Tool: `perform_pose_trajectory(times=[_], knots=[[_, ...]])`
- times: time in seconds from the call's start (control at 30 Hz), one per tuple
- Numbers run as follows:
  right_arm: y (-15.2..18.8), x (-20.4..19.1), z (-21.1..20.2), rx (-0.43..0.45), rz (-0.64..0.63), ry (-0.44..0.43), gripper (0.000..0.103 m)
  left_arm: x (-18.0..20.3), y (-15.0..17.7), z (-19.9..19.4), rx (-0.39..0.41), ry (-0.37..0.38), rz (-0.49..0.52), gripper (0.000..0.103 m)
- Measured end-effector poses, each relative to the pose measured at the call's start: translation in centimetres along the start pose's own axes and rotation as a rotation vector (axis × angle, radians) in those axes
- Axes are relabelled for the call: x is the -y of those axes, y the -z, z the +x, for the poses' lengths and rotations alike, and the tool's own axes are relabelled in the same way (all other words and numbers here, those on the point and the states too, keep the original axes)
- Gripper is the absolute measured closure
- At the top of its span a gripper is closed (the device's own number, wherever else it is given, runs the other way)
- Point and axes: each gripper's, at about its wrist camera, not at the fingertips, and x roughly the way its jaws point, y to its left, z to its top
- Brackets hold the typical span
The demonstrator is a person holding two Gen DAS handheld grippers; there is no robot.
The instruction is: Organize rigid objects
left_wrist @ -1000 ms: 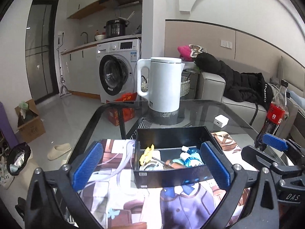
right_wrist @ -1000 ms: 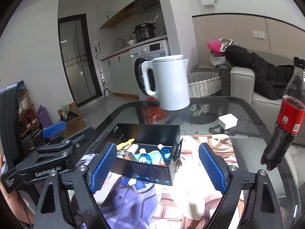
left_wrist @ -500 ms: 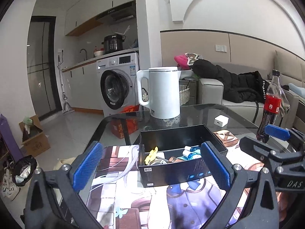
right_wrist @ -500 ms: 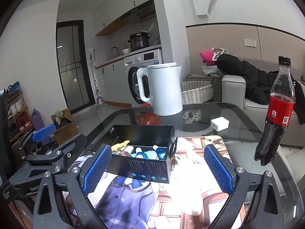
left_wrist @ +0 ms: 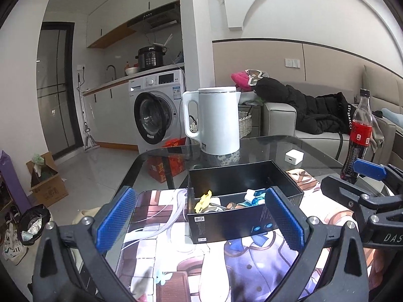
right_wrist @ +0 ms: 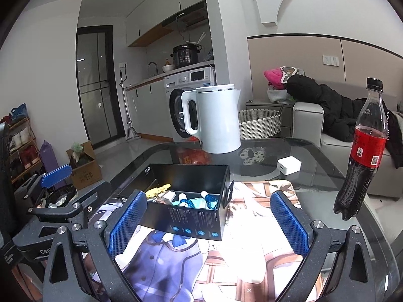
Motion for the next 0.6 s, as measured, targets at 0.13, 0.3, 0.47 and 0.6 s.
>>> perform_pose_trajectory(times=[0.13, 0.3, 0.47, 0.6], knots=[[-0.01, 0.05, -0.02, -0.001, 0.0, -0.001, 0.003, -0.02, -0.13, -0.02, 0.007, -0.002, -0.004, 0.0], [-0.01, 0.05, -0.01, -0.002, -0.001, -0.001, 0.003, -0.02, -0.22, -0.04, 0.005, 0.002, -0.007, 0.0], [0.01, 0.15, 0.04, -0.013, 0.002, 0.001, 0.003, -0.05, -0.24, 0.11, 0.0, 0.001, -0.019, 0.0], [-0.02, -0.01, 0.23, -0.017, -0.001, 0.003, 0.003, -0.12, -0.38, 0.01, 0.006, 0.004, -0.021, 0.0]])
